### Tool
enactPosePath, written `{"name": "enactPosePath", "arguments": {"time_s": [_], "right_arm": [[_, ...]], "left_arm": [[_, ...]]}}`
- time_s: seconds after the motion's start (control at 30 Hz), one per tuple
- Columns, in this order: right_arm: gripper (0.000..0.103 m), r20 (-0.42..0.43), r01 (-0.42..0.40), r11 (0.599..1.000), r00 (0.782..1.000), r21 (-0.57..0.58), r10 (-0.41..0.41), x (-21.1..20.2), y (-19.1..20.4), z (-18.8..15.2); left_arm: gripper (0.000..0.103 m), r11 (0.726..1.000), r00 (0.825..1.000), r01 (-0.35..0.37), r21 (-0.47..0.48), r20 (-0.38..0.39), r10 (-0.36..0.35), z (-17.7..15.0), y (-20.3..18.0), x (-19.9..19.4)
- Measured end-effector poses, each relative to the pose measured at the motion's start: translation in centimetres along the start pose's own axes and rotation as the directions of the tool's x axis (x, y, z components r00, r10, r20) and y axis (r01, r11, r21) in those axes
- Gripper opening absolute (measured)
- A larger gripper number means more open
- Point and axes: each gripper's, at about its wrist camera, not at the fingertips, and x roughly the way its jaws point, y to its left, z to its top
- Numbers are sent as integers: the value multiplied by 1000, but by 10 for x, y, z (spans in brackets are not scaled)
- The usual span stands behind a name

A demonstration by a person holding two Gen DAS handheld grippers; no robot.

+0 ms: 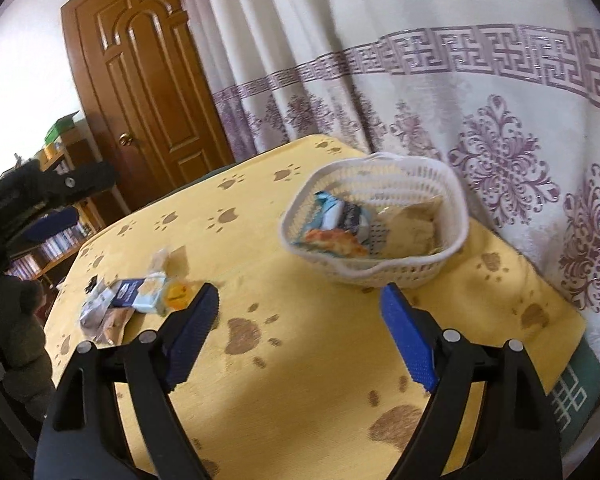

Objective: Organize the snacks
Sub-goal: 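Move both tools back over the remaining snacks on the table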

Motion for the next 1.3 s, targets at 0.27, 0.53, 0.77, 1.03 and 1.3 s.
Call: {"name": "enactPosePath", "arguments": {"time_s": [0.27,0.53,0.77,1.03,1.3], "right_arm": [[84,-50,-55,997,997,-57,52,8,34,-11],[84,-96,-89,992,992,-95,80,17,59,-23],[84,-126,-107,987,988,-119,92,25,76,-29],[84,-159,-121,981,983,-150,96,33,93,-36],[84,-180,-120,979,979,-162,90,39,101,-40]], "left_arm": [[98,996,997,-65,-69,29,67,-14,49,-41],[98,980,988,-153,-127,0,154,-48,101,-74],[96,962,974,-223,-157,-72,214,-84,142,-88],[76,956,957,-225,-186,-227,181,-126,167,-67],[69,966,947,-198,-166,-287,144,-147,168,-50]]}}
